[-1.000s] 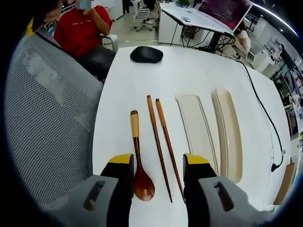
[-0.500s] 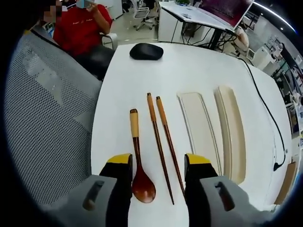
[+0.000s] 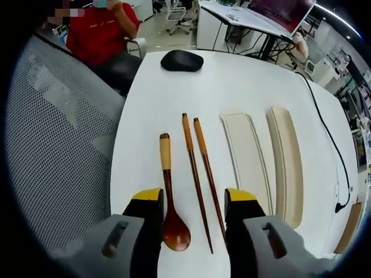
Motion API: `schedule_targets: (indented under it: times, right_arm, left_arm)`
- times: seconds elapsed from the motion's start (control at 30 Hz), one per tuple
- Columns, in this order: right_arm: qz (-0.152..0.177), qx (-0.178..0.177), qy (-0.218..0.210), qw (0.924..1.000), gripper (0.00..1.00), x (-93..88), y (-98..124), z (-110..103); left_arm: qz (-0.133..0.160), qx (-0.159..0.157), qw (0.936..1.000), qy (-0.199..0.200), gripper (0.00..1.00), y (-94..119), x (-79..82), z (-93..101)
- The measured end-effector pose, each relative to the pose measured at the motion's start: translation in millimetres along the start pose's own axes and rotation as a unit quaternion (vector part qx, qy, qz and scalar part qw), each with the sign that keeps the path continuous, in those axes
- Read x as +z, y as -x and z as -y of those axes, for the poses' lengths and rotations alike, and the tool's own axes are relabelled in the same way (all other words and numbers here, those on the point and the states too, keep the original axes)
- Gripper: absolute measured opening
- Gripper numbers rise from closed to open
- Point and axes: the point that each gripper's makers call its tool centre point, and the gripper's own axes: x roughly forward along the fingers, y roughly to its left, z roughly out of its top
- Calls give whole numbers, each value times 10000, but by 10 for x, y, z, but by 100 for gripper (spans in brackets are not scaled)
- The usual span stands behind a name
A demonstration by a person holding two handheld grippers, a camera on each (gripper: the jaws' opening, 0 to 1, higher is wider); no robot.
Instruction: Arrange the utensils inside the cutlery case until each visible utensil rests in its matching compartment.
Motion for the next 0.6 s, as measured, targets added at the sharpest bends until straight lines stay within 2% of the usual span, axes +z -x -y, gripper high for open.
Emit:
schedule_targets:
  times: [0.17,0.3,0.6]
  right_arm:
    - [-137,-19,0,9999,39,-38,0,37]
    - [-64,-36,-73,9999,39,-18,4,60]
    - [-167,46,26,9998,37,-39,-47,25]
  left_arm:
    - [-4,11,10000,7,70,0,-1,-6]
    - [1,16,10000,2,70,-1,2,-10]
    - [-28,-17,10000,5,69,-13,-11,-2]
